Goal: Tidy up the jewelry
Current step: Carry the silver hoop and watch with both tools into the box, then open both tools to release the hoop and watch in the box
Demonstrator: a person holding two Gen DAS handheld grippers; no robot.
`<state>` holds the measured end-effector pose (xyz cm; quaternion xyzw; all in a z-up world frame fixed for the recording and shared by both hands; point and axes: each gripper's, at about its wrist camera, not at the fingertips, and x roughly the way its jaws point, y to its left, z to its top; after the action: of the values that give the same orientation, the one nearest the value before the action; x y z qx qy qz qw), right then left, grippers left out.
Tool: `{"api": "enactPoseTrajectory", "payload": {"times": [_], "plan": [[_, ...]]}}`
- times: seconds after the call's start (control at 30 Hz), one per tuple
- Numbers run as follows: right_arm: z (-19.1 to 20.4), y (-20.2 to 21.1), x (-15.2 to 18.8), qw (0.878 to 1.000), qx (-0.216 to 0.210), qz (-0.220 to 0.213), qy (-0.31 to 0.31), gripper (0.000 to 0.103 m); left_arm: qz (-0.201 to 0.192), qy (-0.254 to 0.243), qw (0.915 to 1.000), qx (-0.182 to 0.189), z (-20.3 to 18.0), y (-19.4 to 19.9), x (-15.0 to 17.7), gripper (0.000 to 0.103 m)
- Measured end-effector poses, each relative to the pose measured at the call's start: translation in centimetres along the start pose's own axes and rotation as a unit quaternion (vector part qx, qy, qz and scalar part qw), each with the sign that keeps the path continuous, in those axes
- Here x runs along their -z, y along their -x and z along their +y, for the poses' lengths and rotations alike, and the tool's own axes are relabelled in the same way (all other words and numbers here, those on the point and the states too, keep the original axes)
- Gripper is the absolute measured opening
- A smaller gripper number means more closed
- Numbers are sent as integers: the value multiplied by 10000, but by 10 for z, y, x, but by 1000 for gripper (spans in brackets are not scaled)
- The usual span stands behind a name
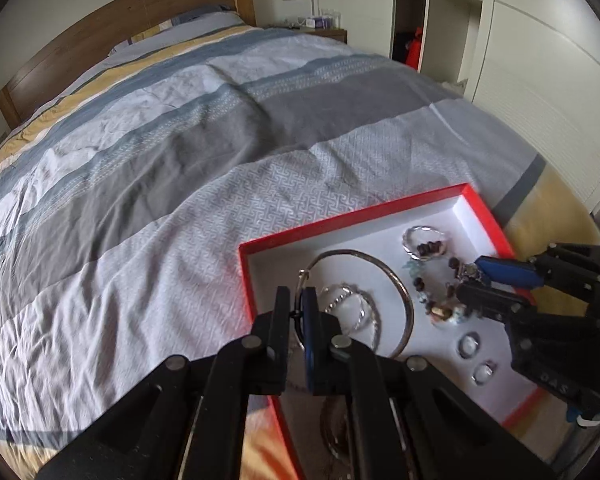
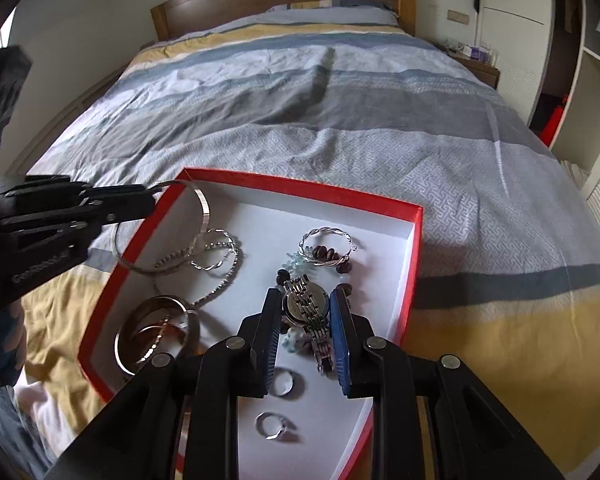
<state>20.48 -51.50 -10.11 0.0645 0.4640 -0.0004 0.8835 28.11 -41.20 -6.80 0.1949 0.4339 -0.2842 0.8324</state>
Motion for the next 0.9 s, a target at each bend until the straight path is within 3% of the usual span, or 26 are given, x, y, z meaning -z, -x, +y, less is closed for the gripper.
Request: {"api": "enactPoseTrajectory", "payload": {"times": [0.23,0.4,0.57,0.7,0.9], "plan": [[-3,-21,1,9994,31,176,304,24,355,22,9993,-81,-2,-40,4,5],[-5,-20,2,9994,56,162,284,24,387,235,9989,76,5,-44,10,6],[-6,-16,3,9998,70,132,136,26,299,298,9990,170,6,-30,14,7],[-9,-3,4,9999,117,71,-7,29,210,360,9989,194,7,-14,14,20],[-6,32,11,9997,186,-82,-144,34,-25,486,9987,136,7,30,27,28]]}}
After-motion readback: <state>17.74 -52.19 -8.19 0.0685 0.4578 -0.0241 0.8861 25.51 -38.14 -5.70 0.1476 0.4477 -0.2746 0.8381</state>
